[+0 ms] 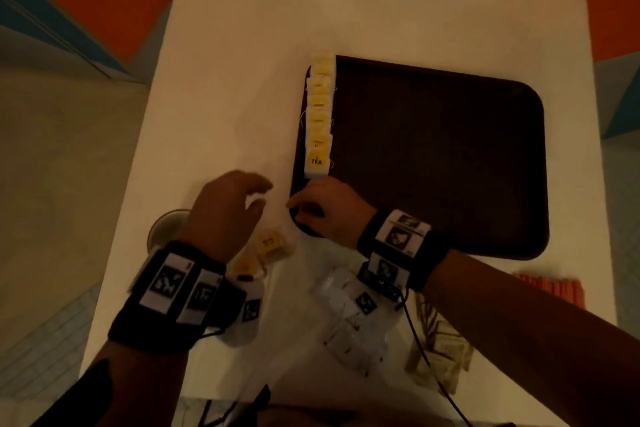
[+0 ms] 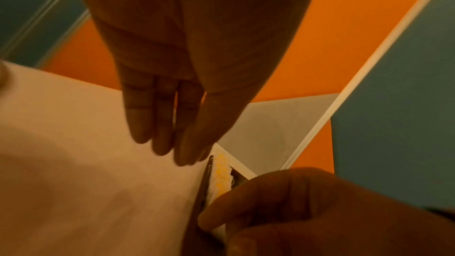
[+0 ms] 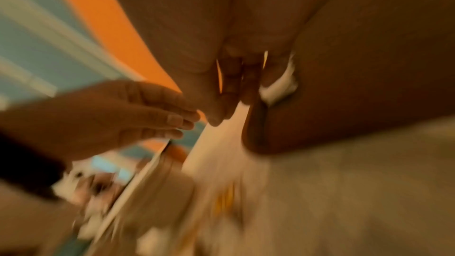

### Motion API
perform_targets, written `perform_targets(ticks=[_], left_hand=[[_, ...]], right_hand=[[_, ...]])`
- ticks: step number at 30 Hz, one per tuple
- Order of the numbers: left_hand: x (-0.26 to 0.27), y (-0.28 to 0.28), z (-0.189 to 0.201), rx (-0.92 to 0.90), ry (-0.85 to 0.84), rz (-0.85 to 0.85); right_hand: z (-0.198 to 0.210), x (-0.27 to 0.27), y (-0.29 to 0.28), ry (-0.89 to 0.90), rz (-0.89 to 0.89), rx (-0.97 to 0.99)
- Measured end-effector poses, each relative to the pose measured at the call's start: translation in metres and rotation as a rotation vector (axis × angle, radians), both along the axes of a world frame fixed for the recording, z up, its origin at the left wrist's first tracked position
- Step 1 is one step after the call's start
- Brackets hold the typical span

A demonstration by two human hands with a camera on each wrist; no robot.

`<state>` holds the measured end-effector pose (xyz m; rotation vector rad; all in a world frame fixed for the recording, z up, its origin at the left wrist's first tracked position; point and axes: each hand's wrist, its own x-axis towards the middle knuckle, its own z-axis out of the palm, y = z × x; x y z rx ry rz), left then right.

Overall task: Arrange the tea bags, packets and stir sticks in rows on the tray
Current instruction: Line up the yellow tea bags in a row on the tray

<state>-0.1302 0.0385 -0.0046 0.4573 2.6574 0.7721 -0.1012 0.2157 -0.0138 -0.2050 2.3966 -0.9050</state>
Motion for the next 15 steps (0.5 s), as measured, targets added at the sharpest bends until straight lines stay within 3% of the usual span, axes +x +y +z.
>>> perform_targets(ticks=[3,6,9,15], left_hand=[[0.029,-0.018,-0.003,-0.256,-0.128,-0.017],[0.043,-0.013,0.004,-0.53,-0.181,-0.181],[0.047,0.005,0.007,-0.609,-0.17,-0.27],[0.073,0.013,-0.007,-0.672,-0.281,-0.206]], right_hand=[[-0.009,0.014,-0.029,0.084,0.192,0.235],[-0.021,0.022,-0.054,0.14,0.283,0.352],[-0.03,0.024,-0.066,0.182,0.255,0.403],[-0.029,0.029,-0.067,0.193,0.266,0.442]])
